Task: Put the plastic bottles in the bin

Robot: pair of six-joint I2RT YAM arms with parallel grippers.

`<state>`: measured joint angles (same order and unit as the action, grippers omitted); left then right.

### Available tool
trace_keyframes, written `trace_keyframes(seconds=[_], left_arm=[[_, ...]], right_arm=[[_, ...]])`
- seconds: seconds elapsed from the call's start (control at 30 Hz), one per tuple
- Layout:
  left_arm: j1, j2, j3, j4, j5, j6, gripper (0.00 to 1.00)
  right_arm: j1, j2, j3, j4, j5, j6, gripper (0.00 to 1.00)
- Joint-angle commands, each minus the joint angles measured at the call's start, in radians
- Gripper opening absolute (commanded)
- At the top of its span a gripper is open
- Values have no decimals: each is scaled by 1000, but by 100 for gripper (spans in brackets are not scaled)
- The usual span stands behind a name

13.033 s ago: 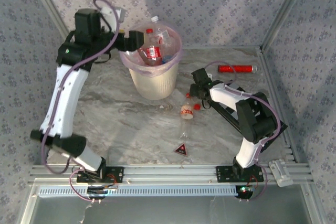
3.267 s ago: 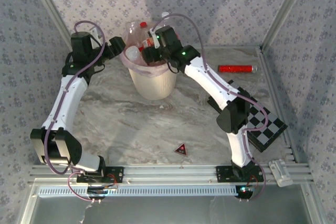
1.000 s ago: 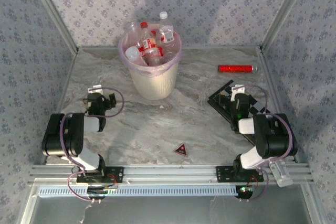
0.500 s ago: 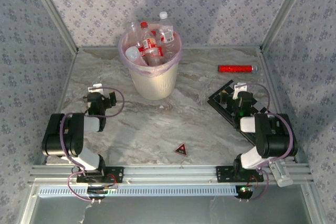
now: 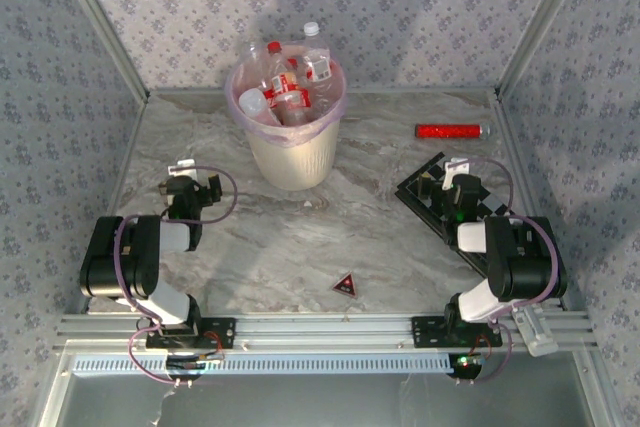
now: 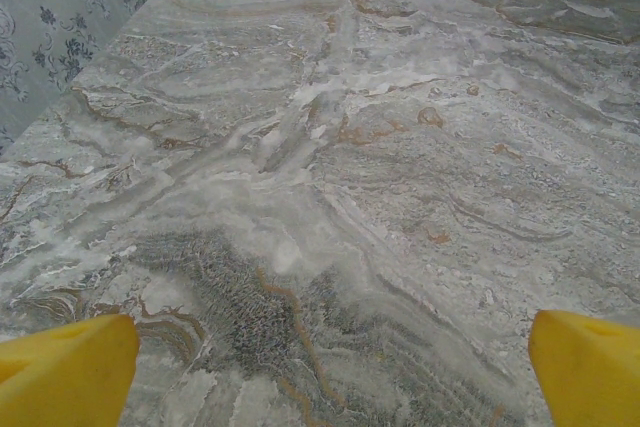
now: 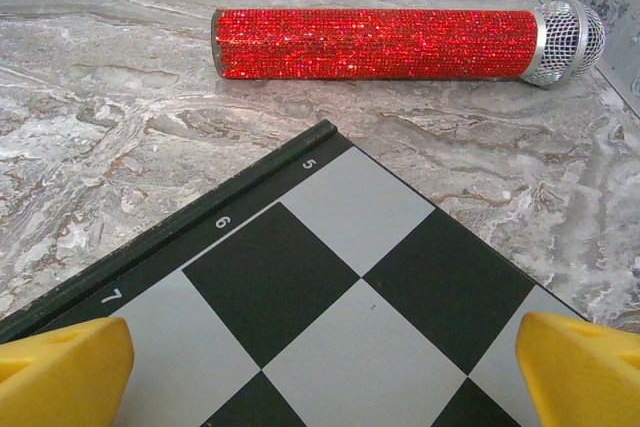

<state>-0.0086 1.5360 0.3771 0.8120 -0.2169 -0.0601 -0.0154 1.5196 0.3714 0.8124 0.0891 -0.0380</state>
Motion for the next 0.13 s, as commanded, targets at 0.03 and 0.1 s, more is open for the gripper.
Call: trace_keyframes(seconds=[0.03,0.1], left_arm=[[-6,-2,20,33,11,10,100],[-6,-2,20,32,11,11,100]], right_arm=[[-4,4,23,-6,-8,15,100],[-4,4,22,-5,-8,15,100]])
